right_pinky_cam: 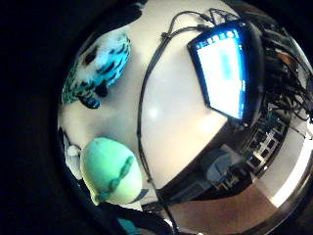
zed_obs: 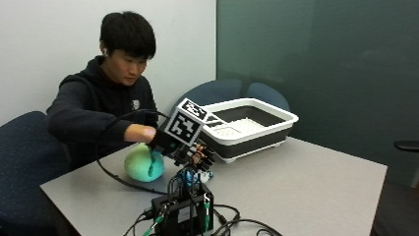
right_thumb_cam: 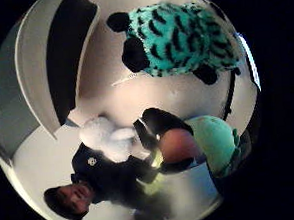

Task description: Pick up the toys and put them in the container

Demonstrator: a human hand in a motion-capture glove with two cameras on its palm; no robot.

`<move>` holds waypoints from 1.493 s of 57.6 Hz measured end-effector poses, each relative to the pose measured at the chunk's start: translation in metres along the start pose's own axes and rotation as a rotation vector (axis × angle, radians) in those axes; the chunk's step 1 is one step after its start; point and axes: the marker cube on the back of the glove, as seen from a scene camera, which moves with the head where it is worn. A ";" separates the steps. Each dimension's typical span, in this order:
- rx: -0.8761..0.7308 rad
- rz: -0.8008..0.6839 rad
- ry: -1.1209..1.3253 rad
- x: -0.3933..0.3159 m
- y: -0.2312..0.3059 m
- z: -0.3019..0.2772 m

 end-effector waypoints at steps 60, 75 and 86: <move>0.015 0.013 0.098 -0.011 -0.028 0.024; 0.057 -0.026 0.032 -0.014 -0.026 0.017; 0.253 0.015 -0.022 -0.009 0.015 -0.049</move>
